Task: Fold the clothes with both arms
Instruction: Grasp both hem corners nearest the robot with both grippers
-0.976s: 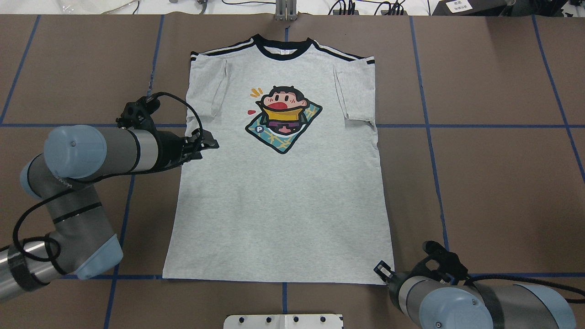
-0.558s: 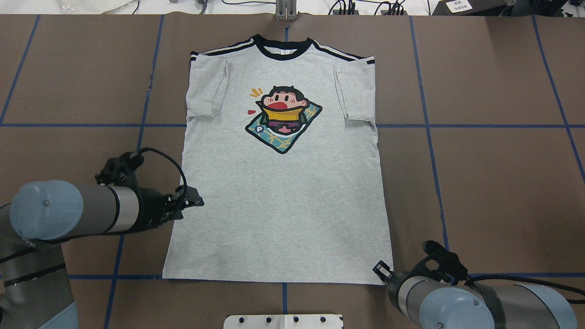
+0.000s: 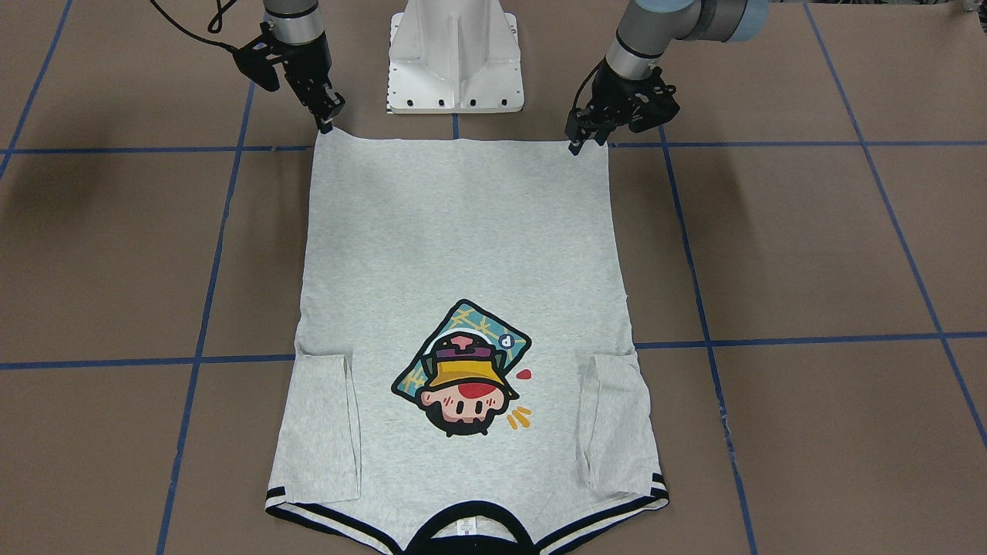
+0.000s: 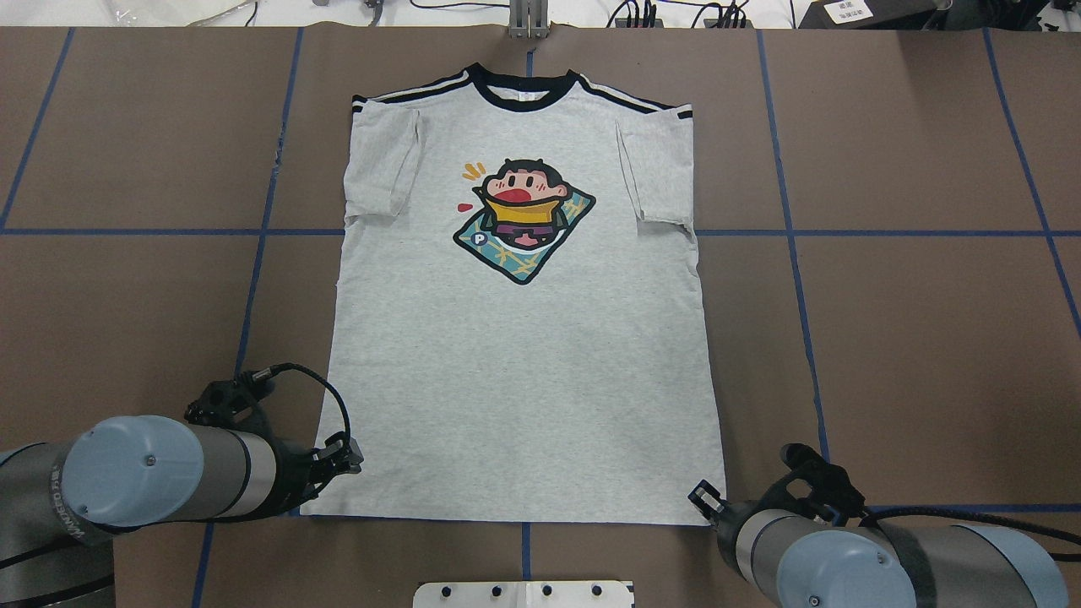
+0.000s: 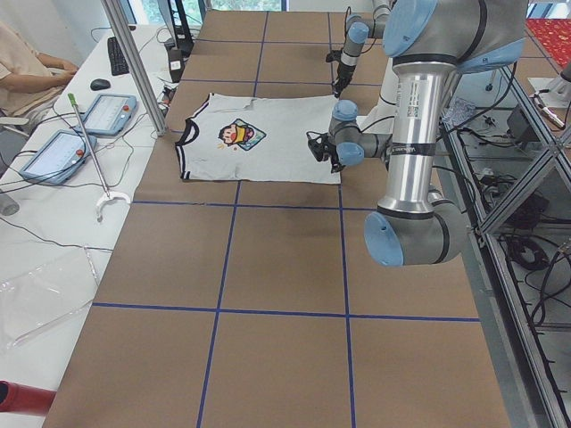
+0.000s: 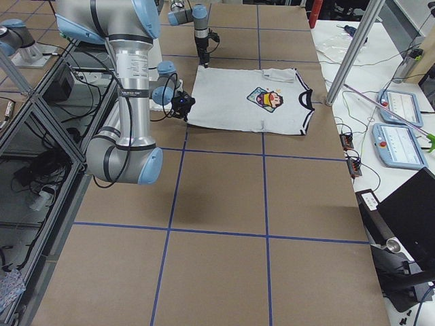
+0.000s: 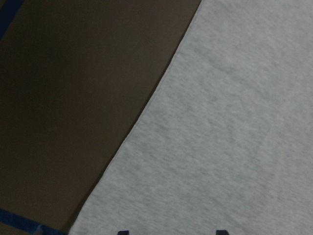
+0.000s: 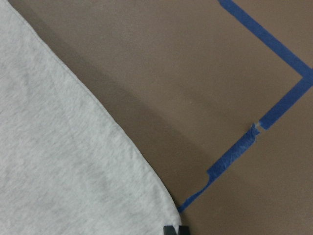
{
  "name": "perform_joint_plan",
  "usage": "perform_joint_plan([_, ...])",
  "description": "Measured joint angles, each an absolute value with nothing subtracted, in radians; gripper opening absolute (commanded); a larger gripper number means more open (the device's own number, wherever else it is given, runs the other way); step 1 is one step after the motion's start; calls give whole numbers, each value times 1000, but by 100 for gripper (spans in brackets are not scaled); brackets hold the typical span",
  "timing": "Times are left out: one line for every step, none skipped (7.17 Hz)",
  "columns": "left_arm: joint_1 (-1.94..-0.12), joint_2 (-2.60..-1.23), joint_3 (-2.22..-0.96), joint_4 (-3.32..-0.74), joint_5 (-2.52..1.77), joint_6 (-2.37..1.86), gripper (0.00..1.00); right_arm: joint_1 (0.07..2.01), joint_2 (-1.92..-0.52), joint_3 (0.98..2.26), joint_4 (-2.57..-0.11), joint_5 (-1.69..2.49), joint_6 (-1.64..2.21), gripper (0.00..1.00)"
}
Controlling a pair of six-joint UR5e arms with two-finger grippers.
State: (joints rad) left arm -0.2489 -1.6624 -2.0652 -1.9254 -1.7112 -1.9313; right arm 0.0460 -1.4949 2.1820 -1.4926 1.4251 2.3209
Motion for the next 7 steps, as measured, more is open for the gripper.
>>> perform_joint_plan([-227,-1657,-2062,-1910,-1700,-1943,65,46,-1495,2183,-1493,1425,2321,0])
perform_joint_plan([-212,-1650,-2060,-1904,-1681,-1950,65,46,-1496,2184,-1493,1425,2321,0])
perform_joint_plan([-207,-1644,-2060,-1902,-1671,-1953,65,46,-1497,2185,-1493,1426,2321,0])
perform_joint_plan([-204,-1639,-2058,-1901,-1667,-1954,65,46,-1497,2185,-1493,1426,2321,0])
perform_joint_plan([-203,-1635,-2058,-1900,-1667,-1955,65,46,-1496,2185,-1493,1427,2321,0])
perform_joint_plan([-202,-1633,-2058,-1899,-1668,-1956,65,46,-1496,2185,-1493,1428,2321,0])
perform_joint_plan([-200,-1633,-2055,-1899,-1669,-1957,65,46,-1496,2184,-1493,1428,2321,0])
